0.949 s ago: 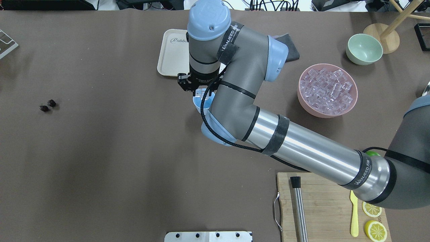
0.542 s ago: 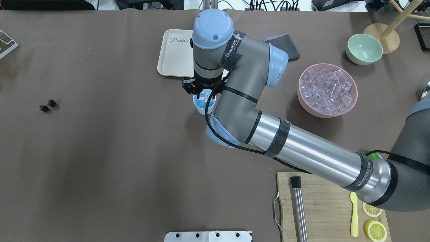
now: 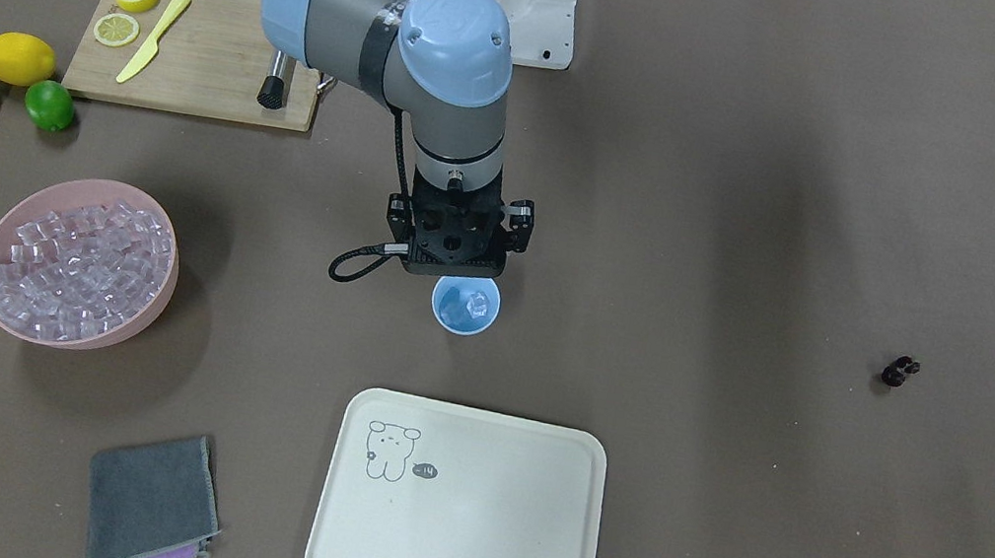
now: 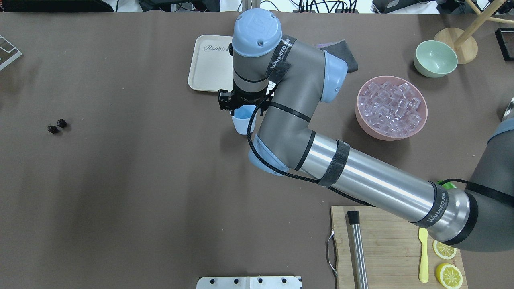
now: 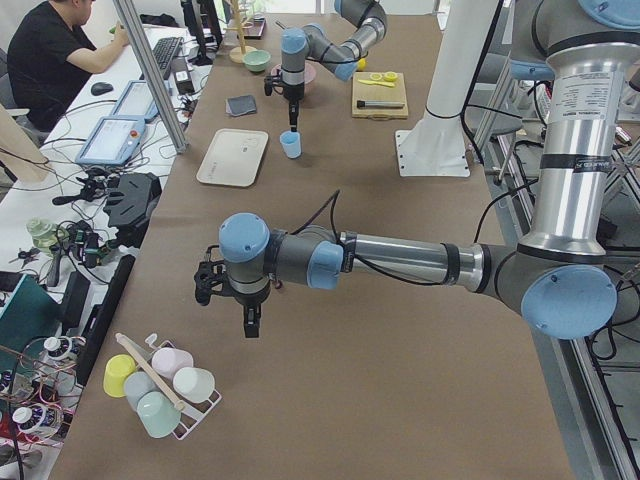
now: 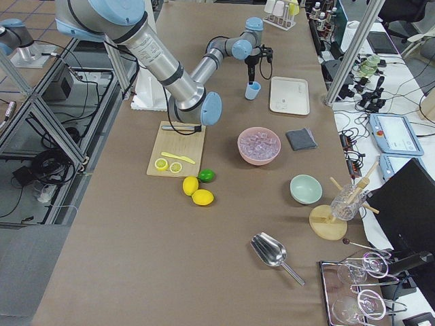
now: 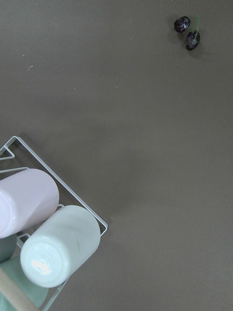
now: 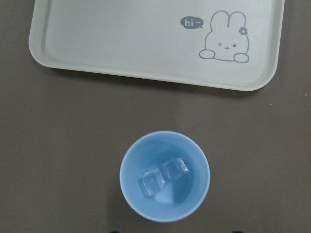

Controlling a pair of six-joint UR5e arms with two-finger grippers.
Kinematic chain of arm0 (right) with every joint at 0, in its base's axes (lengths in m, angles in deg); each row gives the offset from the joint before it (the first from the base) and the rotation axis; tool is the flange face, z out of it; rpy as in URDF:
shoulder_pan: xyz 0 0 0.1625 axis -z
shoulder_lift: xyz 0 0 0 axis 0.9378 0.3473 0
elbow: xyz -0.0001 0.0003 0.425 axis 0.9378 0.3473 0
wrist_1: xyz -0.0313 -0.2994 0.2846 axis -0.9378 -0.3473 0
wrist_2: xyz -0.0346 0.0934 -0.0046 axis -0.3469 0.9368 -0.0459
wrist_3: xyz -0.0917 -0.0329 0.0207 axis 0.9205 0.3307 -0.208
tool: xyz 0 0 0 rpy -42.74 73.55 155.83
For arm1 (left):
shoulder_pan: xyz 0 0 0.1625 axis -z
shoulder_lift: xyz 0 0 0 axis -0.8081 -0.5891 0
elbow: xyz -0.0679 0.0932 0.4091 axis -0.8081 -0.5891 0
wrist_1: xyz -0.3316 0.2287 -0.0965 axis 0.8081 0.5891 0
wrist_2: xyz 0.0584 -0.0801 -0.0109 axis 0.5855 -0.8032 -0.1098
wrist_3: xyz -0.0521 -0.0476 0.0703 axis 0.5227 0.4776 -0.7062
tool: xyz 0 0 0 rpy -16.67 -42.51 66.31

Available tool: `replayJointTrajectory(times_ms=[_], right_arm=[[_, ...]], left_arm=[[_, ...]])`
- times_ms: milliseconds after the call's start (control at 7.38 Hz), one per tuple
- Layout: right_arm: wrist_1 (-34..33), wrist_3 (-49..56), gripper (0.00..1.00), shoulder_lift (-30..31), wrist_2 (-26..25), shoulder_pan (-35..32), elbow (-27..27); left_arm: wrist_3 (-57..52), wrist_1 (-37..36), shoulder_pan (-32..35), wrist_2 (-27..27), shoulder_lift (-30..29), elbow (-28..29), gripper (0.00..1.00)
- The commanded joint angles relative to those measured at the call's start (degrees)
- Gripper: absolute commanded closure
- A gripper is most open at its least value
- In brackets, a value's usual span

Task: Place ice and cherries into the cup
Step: 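Open the right gripper above the blue cup to drop the ice, then move the right gripper back to the ice bowl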

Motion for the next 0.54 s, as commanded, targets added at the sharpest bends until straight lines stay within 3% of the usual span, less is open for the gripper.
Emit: replayJointTrajectory(times_ms=[0, 136, 407], right_arm=[[-0.3, 3.6, 0.0, 2.4, 3.7, -5.1, -1.7], [-0.5, 12.5, 0.0, 9.7, 4.8, -8.9, -5.7], [-0.6, 31.2, 0.0, 18.9, 8.5, -18.0, -6.8]], left_arm=[[0.1, 0.0, 0.0, -0.1, 0.0, 0.0, 0.02], [0.1, 0.0, 0.0, -0.1, 0.0, -0.1, 0.02], [0.2, 0.0, 0.0, -0.1, 0.1, -0.1, 0.02]])
